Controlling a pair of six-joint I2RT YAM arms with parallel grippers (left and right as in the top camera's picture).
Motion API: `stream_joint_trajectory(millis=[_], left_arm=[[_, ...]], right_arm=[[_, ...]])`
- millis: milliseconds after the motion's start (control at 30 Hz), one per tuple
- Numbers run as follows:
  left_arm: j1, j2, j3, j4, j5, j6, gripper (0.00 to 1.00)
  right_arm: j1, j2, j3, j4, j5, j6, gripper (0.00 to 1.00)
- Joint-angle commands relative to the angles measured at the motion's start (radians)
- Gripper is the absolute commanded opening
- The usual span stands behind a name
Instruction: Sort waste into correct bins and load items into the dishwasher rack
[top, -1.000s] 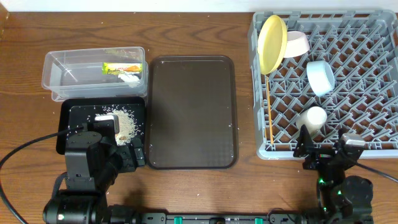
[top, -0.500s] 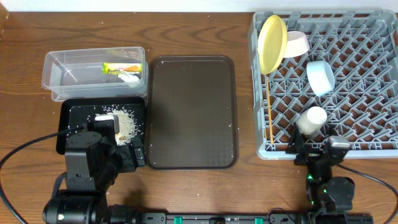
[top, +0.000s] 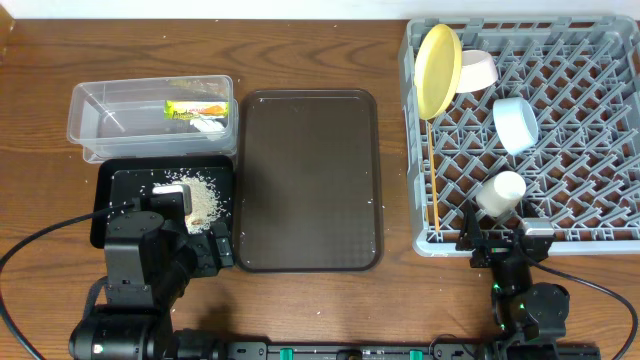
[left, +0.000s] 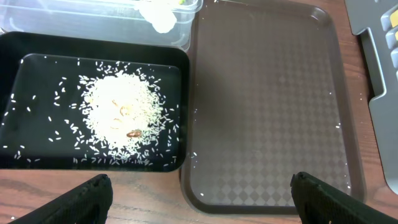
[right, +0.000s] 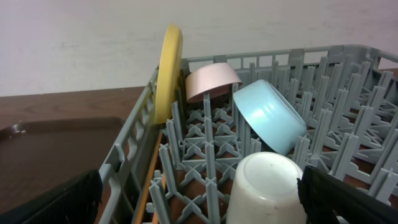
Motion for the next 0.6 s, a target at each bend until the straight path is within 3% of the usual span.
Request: stream_joint_trajectory(millis=[0, 567], left_arm=[[-0.003, 0.0, -0.005, 0.001, -0.002, 0.013, 0.94], [-0.003, 0.0, -0.005, 0.001, -0.002, 0.013, 0.94]], right_arm=[[-0.022, -0.006, -0.002, -0.005, -0.011, -0.014, 0.99], [-0.022, -0.006, -0.002, -0.005, -0.011, -0.014, 0.99]])
